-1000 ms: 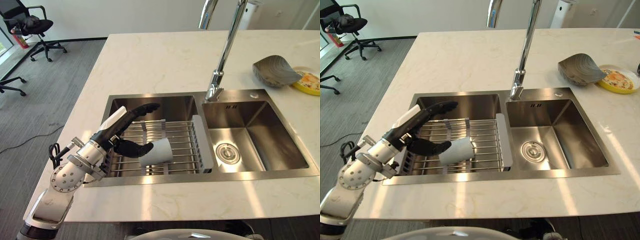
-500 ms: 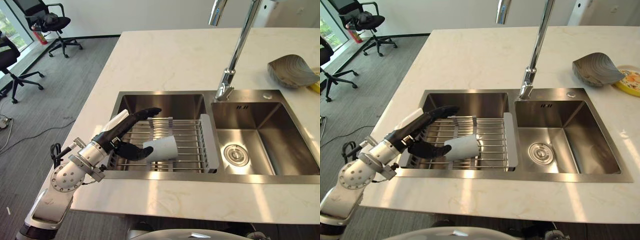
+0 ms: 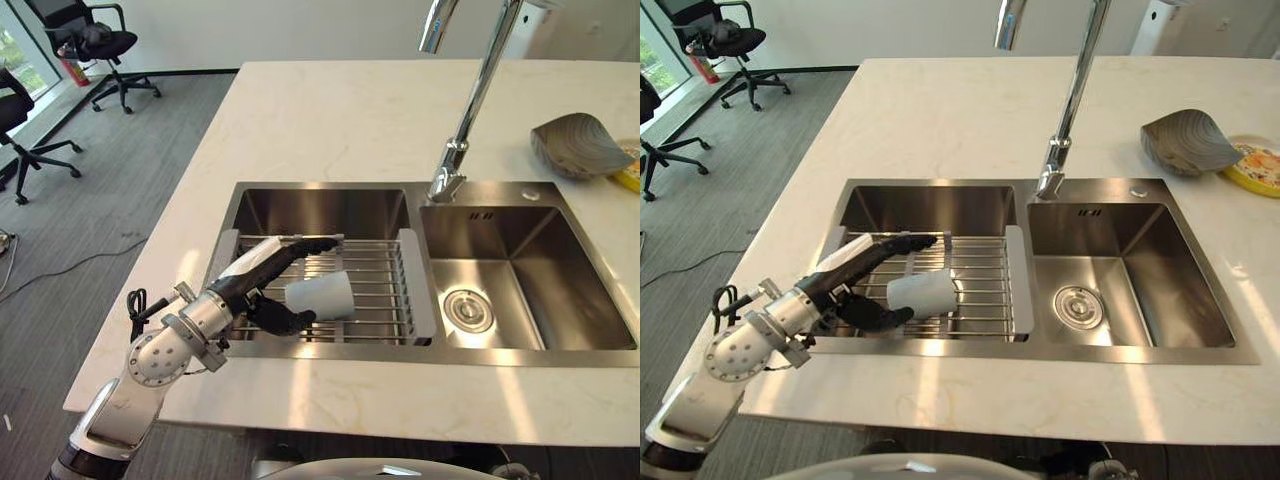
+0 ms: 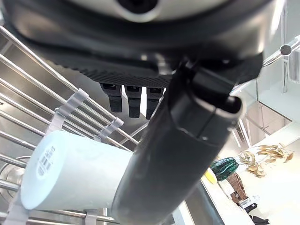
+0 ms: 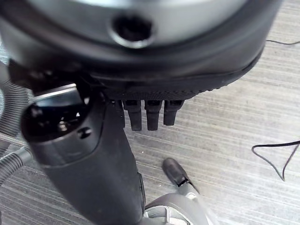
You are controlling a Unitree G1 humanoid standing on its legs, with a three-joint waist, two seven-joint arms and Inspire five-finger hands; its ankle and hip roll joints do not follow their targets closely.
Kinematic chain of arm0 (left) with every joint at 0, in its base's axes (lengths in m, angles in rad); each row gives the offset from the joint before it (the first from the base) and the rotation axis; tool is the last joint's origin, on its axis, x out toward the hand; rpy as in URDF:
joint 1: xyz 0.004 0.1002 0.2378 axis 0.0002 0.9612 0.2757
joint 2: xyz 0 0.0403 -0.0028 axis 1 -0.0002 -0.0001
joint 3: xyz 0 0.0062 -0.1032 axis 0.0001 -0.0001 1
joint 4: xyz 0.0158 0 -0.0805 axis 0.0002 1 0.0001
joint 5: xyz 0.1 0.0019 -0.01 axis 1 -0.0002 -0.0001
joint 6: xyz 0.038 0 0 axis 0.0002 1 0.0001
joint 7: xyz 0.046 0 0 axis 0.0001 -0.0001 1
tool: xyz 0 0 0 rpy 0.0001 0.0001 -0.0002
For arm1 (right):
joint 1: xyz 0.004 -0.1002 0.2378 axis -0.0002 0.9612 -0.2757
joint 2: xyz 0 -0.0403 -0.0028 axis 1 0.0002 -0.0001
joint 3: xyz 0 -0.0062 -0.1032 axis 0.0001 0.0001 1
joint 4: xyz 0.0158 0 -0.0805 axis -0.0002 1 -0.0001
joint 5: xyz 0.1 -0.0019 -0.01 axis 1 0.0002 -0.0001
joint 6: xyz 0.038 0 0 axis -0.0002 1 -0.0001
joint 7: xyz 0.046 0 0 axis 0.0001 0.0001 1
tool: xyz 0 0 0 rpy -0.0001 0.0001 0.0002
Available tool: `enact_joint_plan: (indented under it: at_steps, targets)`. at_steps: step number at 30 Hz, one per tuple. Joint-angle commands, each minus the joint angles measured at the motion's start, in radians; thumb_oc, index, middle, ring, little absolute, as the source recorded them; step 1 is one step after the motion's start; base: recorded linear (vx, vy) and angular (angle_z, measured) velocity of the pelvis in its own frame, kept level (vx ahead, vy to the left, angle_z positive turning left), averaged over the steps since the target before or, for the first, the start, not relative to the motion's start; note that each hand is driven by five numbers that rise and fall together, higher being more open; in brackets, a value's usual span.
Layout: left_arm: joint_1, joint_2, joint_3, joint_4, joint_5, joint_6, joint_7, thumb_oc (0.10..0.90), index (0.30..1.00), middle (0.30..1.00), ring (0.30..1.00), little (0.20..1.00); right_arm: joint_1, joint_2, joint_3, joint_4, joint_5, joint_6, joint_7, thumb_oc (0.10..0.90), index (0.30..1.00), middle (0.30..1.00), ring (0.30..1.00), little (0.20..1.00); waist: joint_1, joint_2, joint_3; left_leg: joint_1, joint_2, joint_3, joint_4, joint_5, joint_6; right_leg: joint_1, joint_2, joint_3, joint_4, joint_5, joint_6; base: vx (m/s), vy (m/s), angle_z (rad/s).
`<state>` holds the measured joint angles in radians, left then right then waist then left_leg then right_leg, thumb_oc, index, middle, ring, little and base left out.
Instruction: Place the dishes in the dishwasher.
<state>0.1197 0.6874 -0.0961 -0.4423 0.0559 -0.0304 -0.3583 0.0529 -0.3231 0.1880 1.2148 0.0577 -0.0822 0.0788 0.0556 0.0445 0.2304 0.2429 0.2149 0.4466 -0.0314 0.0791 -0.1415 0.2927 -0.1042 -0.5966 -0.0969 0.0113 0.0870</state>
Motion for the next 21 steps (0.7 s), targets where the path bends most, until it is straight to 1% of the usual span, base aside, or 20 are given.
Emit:
enact_joint_plan:
  at_steps: [1,8,14,18,21]
  targets:
    - [-0.103,0.009,0.023,-0.115,0.011,-0.045,0.012,0.800,0.900,0.900,0.900,0.900,-0.048,-0.016,0.036,0.017,-0.049,-0.002,0.004,0.800,0.900,0.900,0.900,0.900,-0.004,-0.011,-0.012,-0.066,0.041,-0.023,0.074,0.024,-0.047,0.038,-0.045,0.021,0.060,-0.096,0.022,0.00,0.000,0.00]
    - [-0.124,0.014,-0.003,-0.107,0.024,-0.037,-0.002,0.800,0.900,0.900,0.900,0.900,-0.054,-0.028,0.046,0.015,-0.066,0.000,0.010,0.800,0.900,0.900,0.900,0.900,-0.013,-0.004,0.002,-0.071,0.046,-0.013,0.068,0.030,-0.049,0.012,-0.041,0.033,0.062,-0.093,0.022,0.00,-0.010,-0.05]
    - [-0.120,-0.007,-0.007,-0.092,0.091,-0.034,-0.002,0.800,0.900,0.900,0.900,0.900,-0.046,-0.039,0.055,-0.007,-0.088,-0.003,0.006,0.800,0.900,0.900,0.900,0.900,-0.021,-0.004,0.017,-0.082,0.060,-0.004,0.058,0.044,-0.055,-0.008,-0.021,0.043,0.056,-0.098,0.015,-0.02,-0.034,-0.06]
    - [-0.095,-0.009,0.006,-0.083,0.171,-0.036,0.008,0.800,0.900,0.900,0.900,0.900,-0.043,-0.047,0.046,-0.021,-0.086,-0.004,0.003,0.800,0.900,0.900,0.900,0.900,-0.022,-0.005,0.029,-0.087,0.070,0.000,0.054,0.052,-0.061,-0.014,-0.010,0.050,0.049,-0.098,0.012,-0.01,-0.025,-0.02]
    - [-0.088,-0.012,0.010,-0.081,0.179,-0.036,0.012,0.800,0.900,0.900,0.900,0.900,-0.043,-0.049,0.045,-0.021,-0.087,-0.004,0.002,0.800,0.900,0.900,0.900,0.900,-0.022,-0.004,0.029,-0.089,0.073,0.001,0.054,0.053,-0.062,-0.016,-0.008,0.051,0.047,-0.097,0.011,0.00,0.000,0.00]
